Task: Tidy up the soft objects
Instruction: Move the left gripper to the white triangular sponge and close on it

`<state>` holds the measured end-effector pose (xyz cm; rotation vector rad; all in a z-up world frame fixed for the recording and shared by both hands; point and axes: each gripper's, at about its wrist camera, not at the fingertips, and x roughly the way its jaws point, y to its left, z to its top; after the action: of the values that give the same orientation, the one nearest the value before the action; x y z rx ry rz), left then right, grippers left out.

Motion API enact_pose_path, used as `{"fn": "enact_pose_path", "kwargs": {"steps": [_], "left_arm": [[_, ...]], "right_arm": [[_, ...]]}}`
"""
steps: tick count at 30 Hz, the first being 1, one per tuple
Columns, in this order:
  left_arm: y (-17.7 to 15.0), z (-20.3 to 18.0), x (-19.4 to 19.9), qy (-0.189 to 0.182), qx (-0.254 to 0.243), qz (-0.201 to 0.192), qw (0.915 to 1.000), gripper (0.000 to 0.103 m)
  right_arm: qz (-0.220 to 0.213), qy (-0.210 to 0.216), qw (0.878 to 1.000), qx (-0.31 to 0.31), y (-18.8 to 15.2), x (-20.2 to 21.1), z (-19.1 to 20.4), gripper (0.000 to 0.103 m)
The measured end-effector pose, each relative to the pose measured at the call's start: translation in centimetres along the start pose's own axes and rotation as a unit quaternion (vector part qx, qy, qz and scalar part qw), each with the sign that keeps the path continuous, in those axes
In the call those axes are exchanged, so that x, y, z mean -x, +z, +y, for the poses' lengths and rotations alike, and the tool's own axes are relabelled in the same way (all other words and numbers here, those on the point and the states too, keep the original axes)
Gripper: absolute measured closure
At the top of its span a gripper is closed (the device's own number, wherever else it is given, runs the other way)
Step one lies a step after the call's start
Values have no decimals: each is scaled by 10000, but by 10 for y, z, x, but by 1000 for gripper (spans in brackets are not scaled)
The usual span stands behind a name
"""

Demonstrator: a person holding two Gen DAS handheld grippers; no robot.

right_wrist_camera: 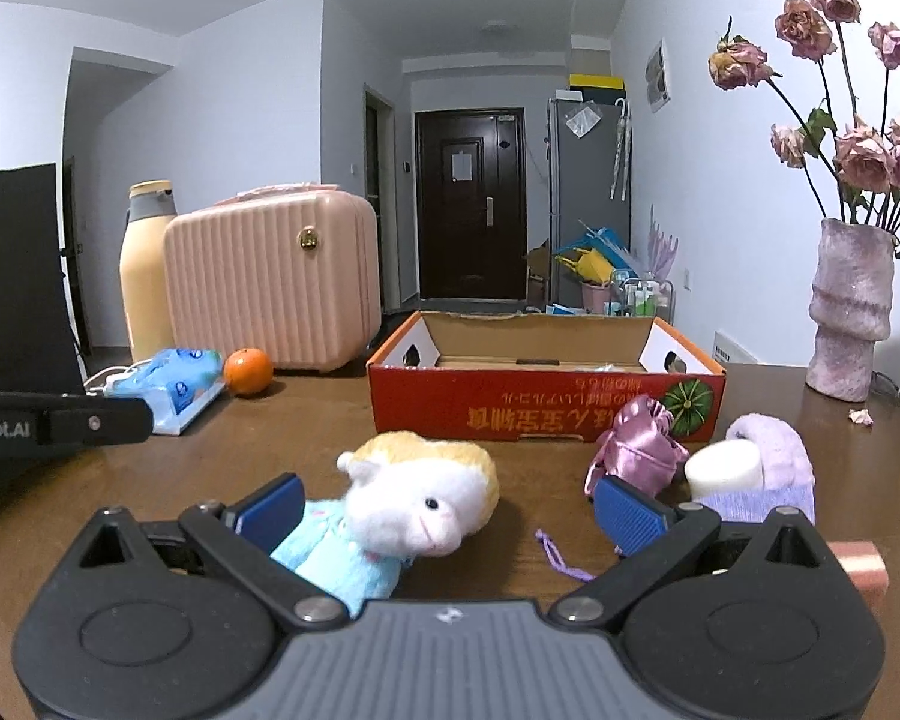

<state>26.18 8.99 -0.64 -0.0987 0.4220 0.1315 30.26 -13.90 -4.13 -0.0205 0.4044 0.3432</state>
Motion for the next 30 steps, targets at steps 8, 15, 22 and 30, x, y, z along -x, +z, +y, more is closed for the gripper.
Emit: {"fn": "enact_pose_path", "kwargs": {"steps": [8, 15, 22, 30], "left_arm": [[-14, 11, -8, -7, -107, 335, 9994, 0], [-29, 15, -32, 1, -389, 838, 9957, 0], [-41, 22, -57, 72, -650, 1325, 9890, 0], [-50, 18, -67, -154, -805, 1635, 9831, 28]], "right_arm": [[84, -90, 9999, -46, -4, -1, -1, 0], [237, -89, 9996, -83, -7, -8, -2, 0], [401, -58, 9991, -87, -10, -16, -2, 0], [497, -39, 9987, -74, -12, -21, -1, 0]]}}
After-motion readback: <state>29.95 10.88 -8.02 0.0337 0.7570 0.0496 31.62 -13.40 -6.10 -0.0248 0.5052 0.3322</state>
